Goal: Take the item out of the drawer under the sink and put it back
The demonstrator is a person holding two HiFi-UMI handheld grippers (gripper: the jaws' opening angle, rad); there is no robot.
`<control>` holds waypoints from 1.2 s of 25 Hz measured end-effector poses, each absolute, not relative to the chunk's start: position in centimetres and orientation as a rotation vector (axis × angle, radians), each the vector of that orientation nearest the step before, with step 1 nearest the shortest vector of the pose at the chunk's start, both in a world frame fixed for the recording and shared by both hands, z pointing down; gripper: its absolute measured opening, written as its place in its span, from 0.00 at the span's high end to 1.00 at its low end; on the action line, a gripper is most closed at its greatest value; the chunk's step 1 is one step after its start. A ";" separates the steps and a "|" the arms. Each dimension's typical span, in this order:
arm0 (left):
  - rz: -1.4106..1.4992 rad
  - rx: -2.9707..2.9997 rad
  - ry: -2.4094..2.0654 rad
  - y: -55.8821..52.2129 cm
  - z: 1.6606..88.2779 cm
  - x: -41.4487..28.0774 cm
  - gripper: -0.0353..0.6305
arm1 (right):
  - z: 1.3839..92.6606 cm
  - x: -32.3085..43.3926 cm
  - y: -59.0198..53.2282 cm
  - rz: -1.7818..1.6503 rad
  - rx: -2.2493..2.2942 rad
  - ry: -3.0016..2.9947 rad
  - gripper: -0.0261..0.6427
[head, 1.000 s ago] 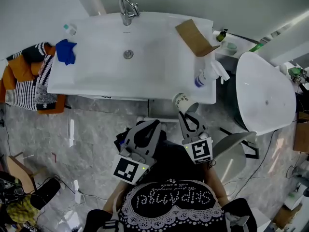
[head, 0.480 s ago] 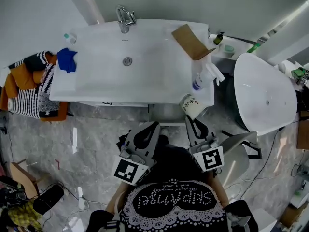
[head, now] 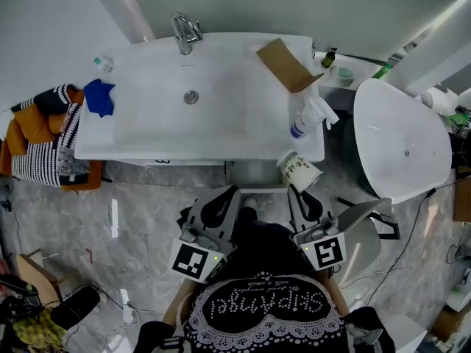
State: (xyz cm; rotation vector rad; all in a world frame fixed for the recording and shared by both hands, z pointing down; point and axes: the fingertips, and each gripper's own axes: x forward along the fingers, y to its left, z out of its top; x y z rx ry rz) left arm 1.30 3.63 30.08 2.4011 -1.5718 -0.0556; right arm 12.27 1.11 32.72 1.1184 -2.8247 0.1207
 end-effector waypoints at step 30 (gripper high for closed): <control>-0.037 2.366 -1.702 5.7 26.9 -4.8 0.94 | 32.8 11.9 2.2 0.102 1.073 -2.799 0.92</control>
